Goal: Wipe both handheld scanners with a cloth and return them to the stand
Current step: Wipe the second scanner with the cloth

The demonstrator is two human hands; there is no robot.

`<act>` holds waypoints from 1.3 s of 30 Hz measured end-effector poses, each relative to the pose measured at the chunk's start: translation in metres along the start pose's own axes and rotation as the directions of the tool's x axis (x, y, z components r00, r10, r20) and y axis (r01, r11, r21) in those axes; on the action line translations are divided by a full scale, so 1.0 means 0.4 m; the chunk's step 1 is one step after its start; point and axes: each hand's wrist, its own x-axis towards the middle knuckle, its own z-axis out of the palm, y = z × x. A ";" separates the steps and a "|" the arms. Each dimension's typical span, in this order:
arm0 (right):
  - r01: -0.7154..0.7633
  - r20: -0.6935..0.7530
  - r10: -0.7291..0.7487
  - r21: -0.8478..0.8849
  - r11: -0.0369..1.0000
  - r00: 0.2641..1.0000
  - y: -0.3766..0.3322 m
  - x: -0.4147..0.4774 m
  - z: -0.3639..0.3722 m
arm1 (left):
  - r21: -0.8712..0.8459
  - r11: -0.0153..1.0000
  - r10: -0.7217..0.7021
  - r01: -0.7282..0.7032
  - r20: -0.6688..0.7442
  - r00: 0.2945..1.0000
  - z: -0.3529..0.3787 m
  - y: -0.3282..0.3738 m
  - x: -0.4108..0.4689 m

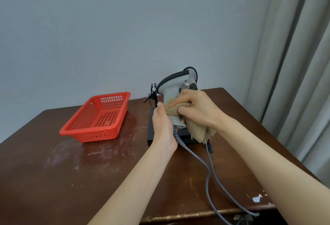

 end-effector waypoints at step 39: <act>0.016 -0.050 -0.026 -0.199 0.980 0.998 -0.037 0.031 0.008 | 0.057 0.997 0.056 -0.056 0.001 0.998 -0.012 0.008 -0.026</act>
